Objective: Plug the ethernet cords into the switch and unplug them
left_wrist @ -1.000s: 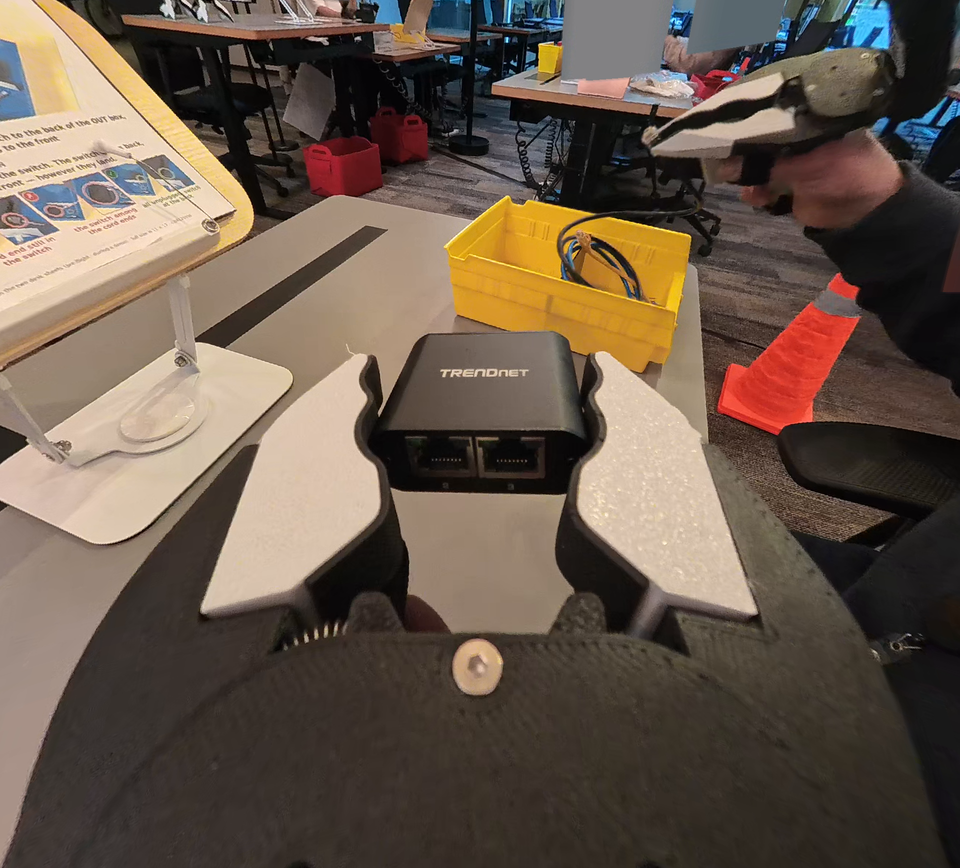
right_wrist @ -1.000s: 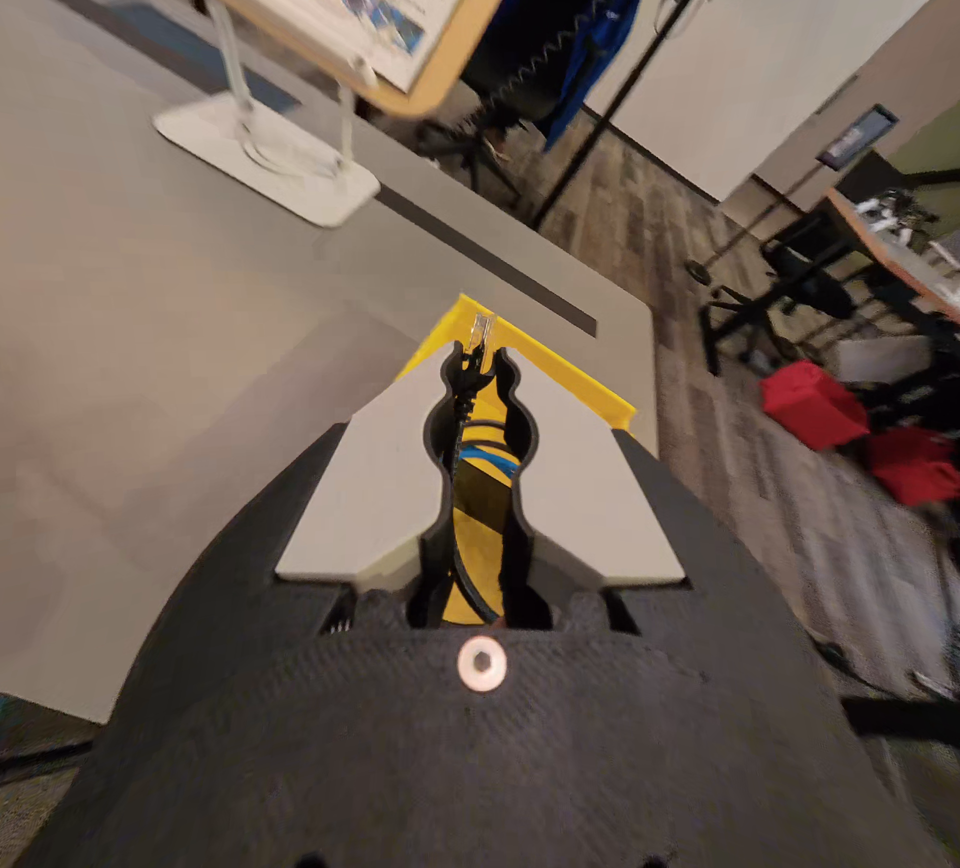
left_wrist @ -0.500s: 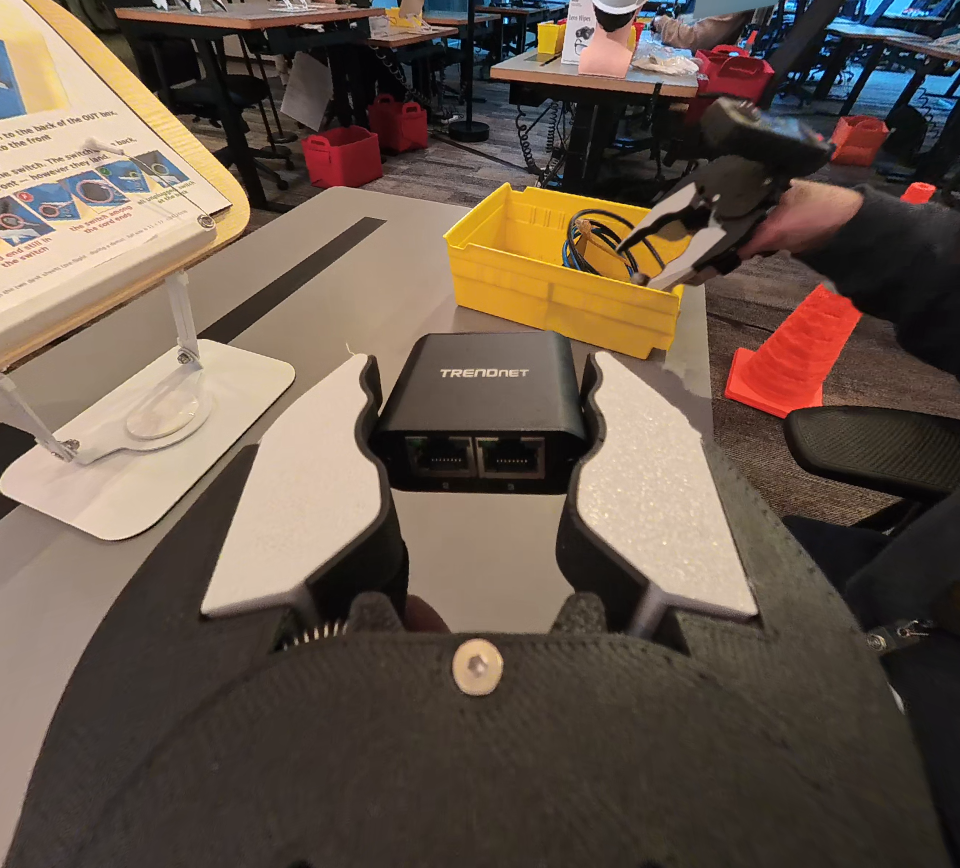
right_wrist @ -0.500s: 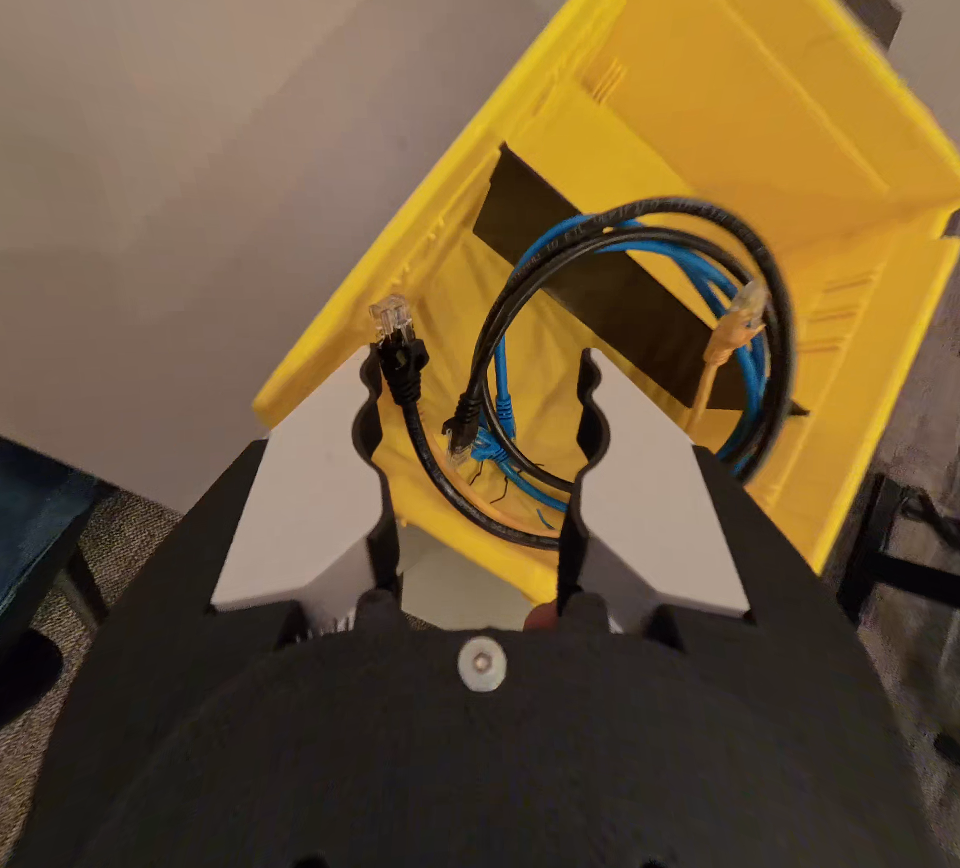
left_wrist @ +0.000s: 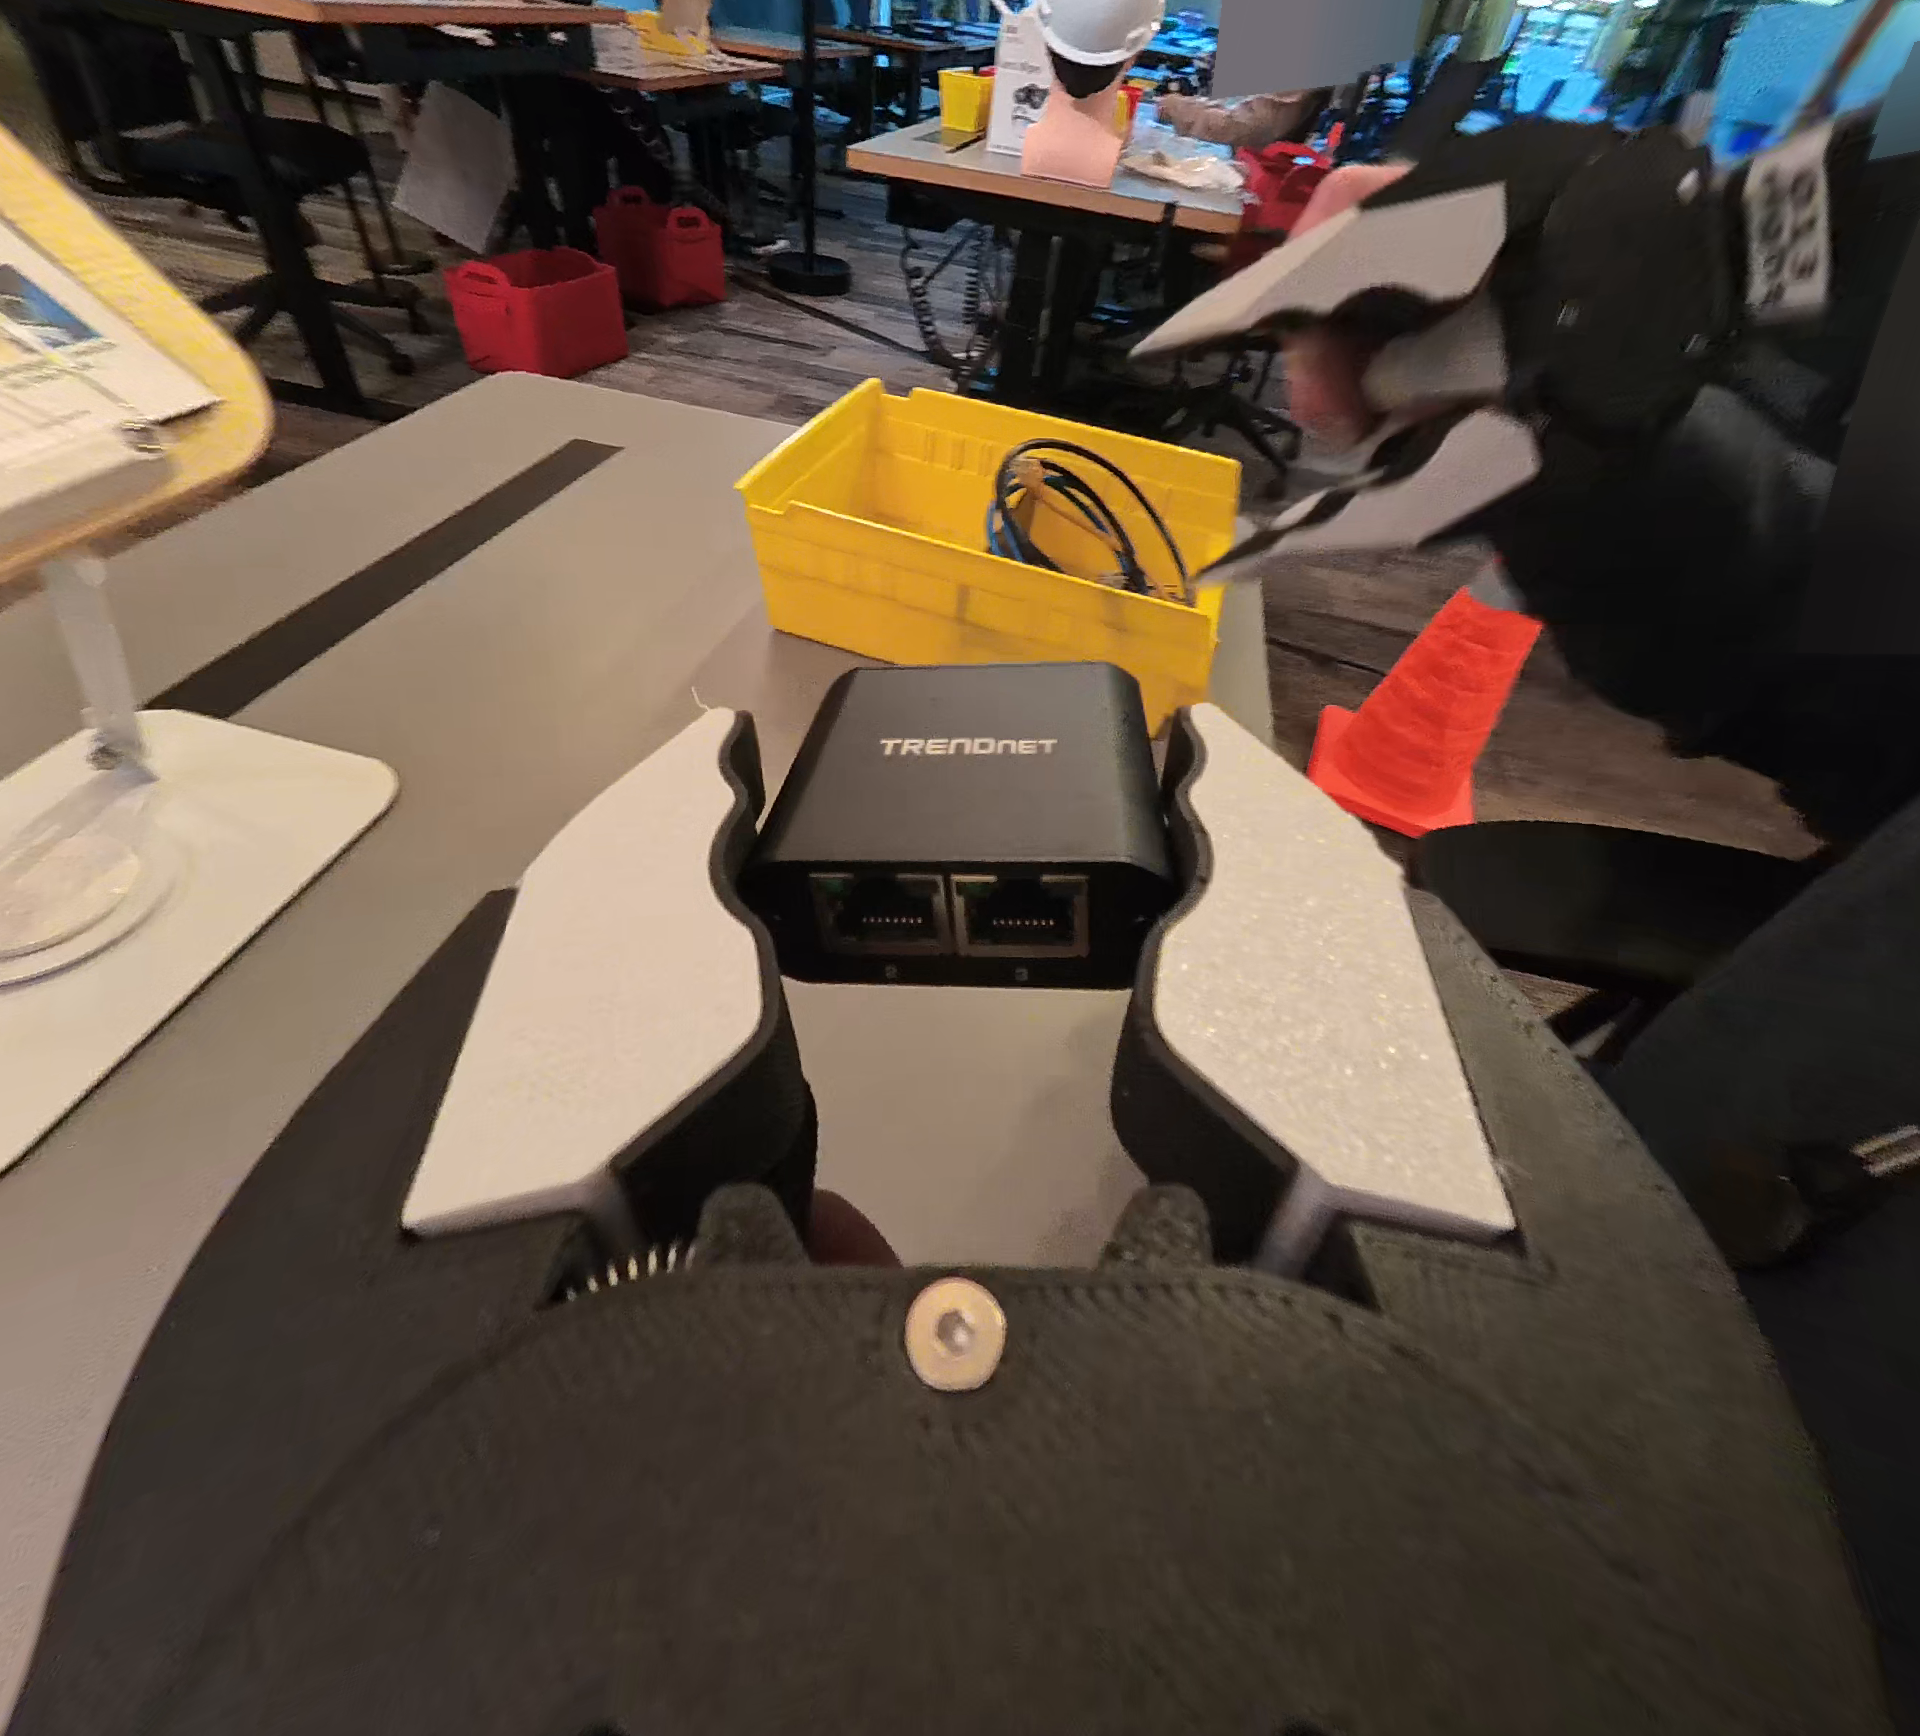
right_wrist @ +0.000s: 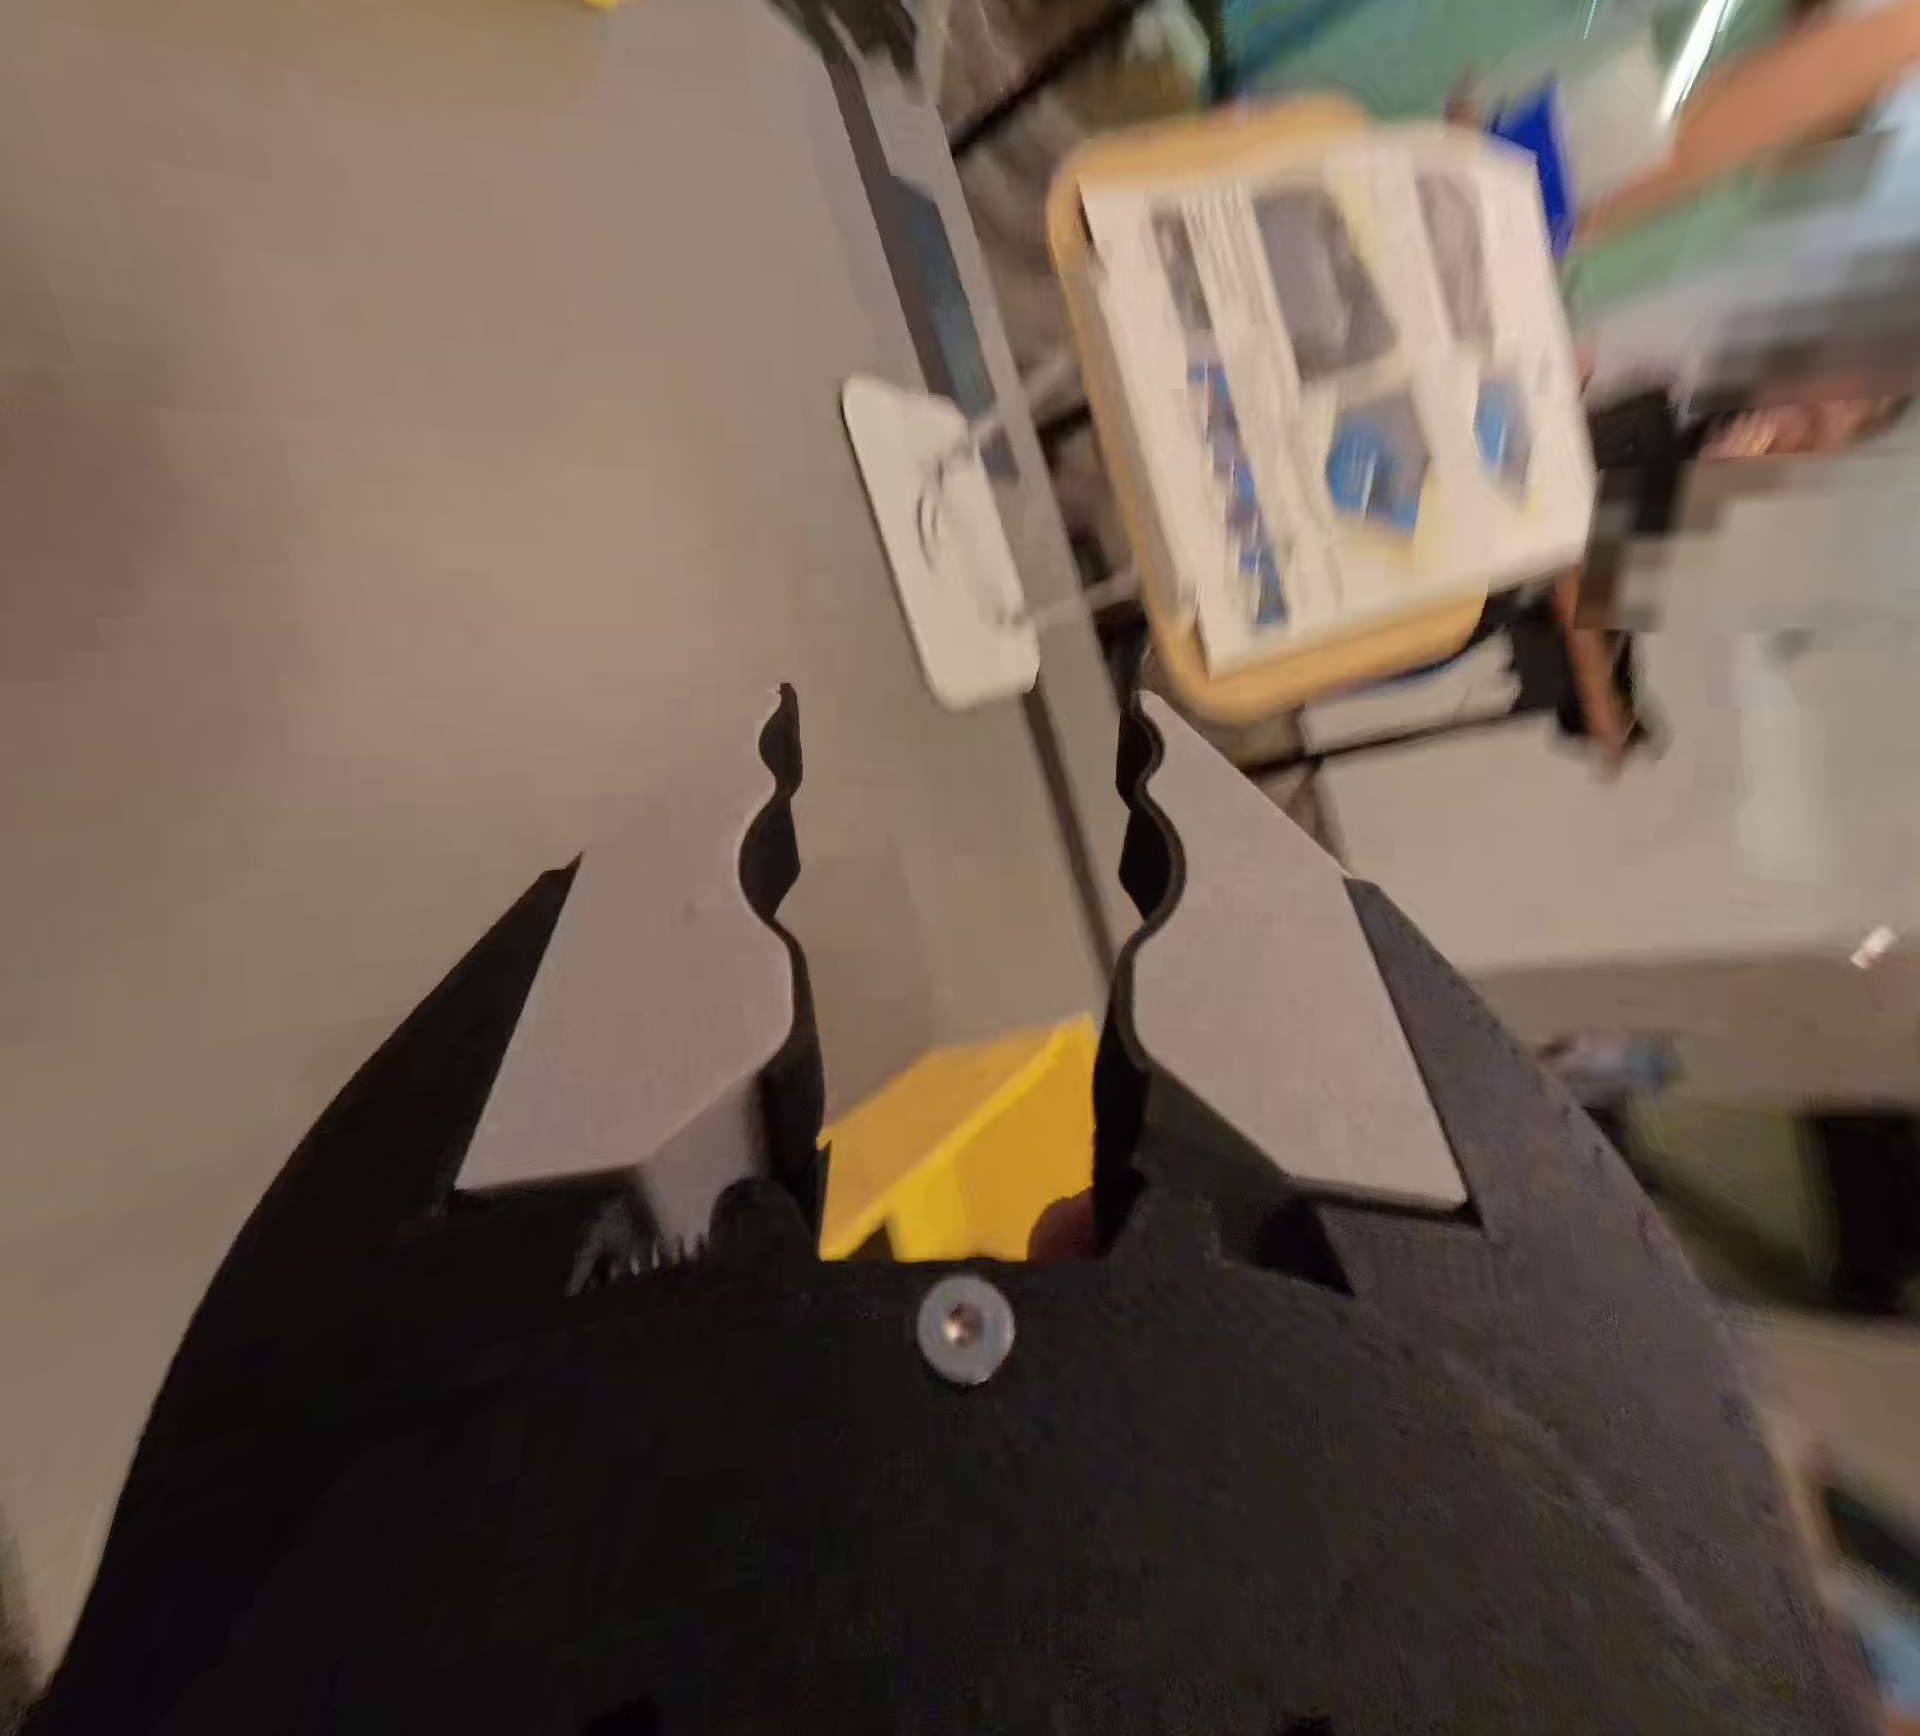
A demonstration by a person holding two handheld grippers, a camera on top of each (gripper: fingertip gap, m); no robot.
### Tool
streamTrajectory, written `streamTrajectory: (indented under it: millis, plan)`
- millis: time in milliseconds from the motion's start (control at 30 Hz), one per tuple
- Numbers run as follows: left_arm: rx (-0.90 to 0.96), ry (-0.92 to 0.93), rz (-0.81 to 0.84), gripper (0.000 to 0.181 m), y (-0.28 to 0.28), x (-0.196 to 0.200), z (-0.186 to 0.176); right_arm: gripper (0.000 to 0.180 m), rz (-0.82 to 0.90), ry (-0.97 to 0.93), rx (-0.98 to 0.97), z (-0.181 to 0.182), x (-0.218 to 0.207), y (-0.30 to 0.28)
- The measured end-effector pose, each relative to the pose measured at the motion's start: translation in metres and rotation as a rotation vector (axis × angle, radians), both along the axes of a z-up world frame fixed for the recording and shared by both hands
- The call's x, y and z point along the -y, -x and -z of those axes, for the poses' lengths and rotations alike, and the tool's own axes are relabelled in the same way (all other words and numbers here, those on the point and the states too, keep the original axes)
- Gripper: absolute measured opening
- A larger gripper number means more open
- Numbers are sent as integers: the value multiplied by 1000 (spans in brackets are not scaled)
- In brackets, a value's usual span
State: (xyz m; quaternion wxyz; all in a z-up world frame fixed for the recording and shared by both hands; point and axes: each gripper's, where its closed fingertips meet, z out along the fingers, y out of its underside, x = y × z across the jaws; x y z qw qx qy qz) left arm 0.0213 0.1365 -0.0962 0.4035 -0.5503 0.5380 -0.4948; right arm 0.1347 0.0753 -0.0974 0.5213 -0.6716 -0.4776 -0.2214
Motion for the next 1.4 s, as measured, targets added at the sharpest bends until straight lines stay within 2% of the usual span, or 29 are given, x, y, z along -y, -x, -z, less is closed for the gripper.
streamTrajectory:
  millis: [133, 233, 300, 333, 433, 533, 633, 733, 867, 1000, 1233, 1400]
  plan:
    - [8, 46, 65, 73, -5, 19, 1, 56, -221, -202, 259, 8, -30, 90]
    - [6, 64, 102, 73, -7, 29, 1, 52, -310, -313, 331, 7, -44, 129]
    - [3, 78, 125, 73, -7, 34, 2, 48, -342, -362, 334, 4, -50, 143]
    - [-3, 84, 138, 73, -8, 36, 5, 27, -341, -403, 331, -2, -51, 145]
    - [13, 117, 183, 73, -7, 41, 6, 23, -377, -357, 303, -1, -48, 147]
    - [-14, 72, 181, 77, -9, 43, 6, 22, -361, -335, 304, -3, -45, 137]
    - [-8, 47, 119, 77, -2, 26, 1, 21, -244, -249, 304, -10, -52, 92]
    - [-1, 32, 59, 72, 7, 7, -6, 22, -14, -75, 340, -9, -67, 1]
    - [-16, -2, -7, 59, 14, -10, -10, 22, 297, 251, 403, 17, -73, -141]
    - [-46, -50, -51, 55, 18, -18, -9, 22, 490, 548, 392, 72, -71, -246]
    - [-71, -84, -79, 54, 19, -24, -7, 22, 552, 840, 505, 172, -80, -317]
    - [-90, -90, -78, 54, 17, -24, -1, 22, 579, 968, 521, 205, -81, -332]
